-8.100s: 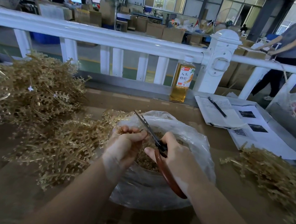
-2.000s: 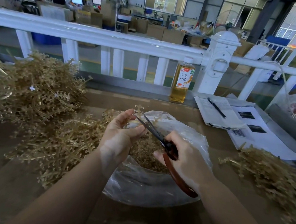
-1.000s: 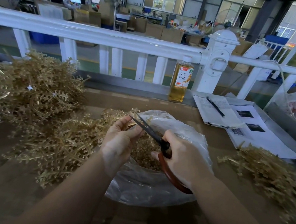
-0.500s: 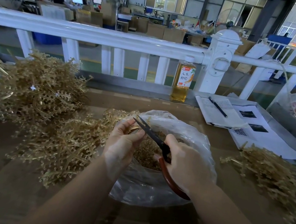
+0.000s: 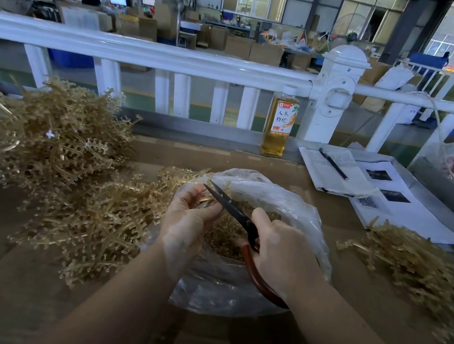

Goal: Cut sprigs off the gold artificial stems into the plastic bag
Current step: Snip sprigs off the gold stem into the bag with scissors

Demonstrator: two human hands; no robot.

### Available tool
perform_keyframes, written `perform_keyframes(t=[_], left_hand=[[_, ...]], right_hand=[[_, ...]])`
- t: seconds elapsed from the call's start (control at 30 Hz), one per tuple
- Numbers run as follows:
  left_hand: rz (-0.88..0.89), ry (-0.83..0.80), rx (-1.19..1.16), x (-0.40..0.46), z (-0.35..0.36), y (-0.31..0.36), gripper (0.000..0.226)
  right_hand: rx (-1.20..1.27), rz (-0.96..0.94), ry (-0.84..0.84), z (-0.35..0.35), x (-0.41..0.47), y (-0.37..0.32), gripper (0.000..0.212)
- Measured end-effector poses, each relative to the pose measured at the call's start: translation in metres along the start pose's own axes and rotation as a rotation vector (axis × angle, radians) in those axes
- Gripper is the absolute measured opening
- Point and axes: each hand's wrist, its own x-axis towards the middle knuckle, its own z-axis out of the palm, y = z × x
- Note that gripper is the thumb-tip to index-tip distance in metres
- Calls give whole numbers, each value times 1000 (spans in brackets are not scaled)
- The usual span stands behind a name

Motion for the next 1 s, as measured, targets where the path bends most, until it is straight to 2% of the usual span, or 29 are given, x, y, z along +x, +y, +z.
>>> perform_keyframes(t=[0.27,0.4,0.87,1.0], left_hand=[[-2,-28,-22,1,0,0,40],[39,-28,66,1,-3,-2,41],[12,-2,36,-1,-3,-2,49],[-3,12,7,0,-4,-3,45]], right_hand=[[-2,9,5,0,-3,-1,27],[-15,9,10,0,-4,-3,30],[-4,11,-8,2,-2,-6,20],[1,13,12,3,-3,-6,18]])
